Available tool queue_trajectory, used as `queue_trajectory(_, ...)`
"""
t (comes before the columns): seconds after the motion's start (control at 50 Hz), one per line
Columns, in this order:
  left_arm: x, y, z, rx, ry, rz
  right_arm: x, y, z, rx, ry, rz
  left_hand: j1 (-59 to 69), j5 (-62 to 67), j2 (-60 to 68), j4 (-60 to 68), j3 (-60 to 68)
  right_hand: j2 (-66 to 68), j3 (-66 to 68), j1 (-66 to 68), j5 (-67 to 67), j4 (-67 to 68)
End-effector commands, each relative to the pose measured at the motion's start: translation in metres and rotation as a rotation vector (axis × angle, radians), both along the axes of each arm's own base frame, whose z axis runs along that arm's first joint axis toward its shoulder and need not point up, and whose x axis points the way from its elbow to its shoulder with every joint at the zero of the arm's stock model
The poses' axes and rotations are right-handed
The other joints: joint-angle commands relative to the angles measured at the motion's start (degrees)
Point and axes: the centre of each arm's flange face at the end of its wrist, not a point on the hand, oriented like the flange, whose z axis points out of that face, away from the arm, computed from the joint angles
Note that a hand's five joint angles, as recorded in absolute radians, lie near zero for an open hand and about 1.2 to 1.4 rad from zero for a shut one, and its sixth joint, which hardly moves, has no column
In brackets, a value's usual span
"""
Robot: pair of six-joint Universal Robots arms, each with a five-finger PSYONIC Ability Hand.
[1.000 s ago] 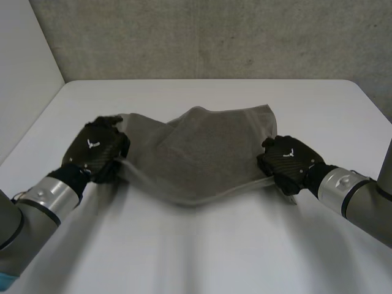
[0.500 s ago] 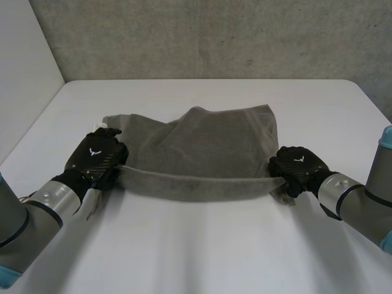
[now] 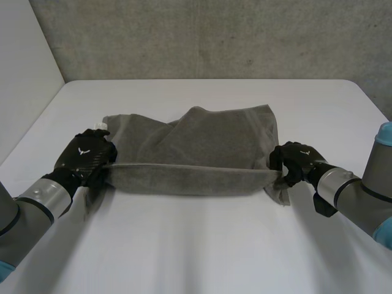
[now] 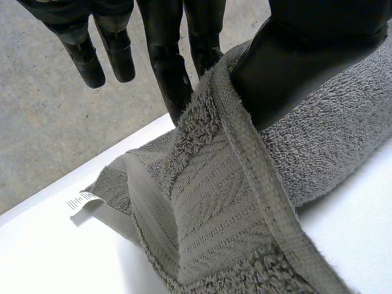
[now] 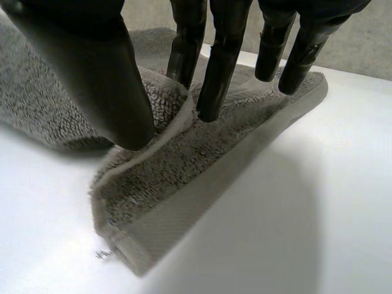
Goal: Fold the towel.
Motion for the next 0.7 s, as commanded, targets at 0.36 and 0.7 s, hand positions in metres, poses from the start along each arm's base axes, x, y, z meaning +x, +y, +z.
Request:
queue_trajectory(0.36,0.0,0.001,0.004,-0.009,0.002,0.002,-0.016,-0.018,0.012,-0.026,-0.103,-0.084,5.59,3.41,3.29,-3.36,-2.97,28.31,-2.49,29.53,29.96,-4.37)
queue_trajectory(0.7,0.003,-0.006,-0.018,0.05,-0.029,0.09,-0.018,0.005,0.031,-0.17,0.069,0.005,-15.56,-17.74,-17.86,-3.36,-2.97,28.31,-2.49,29.53,29.96,-4.37)
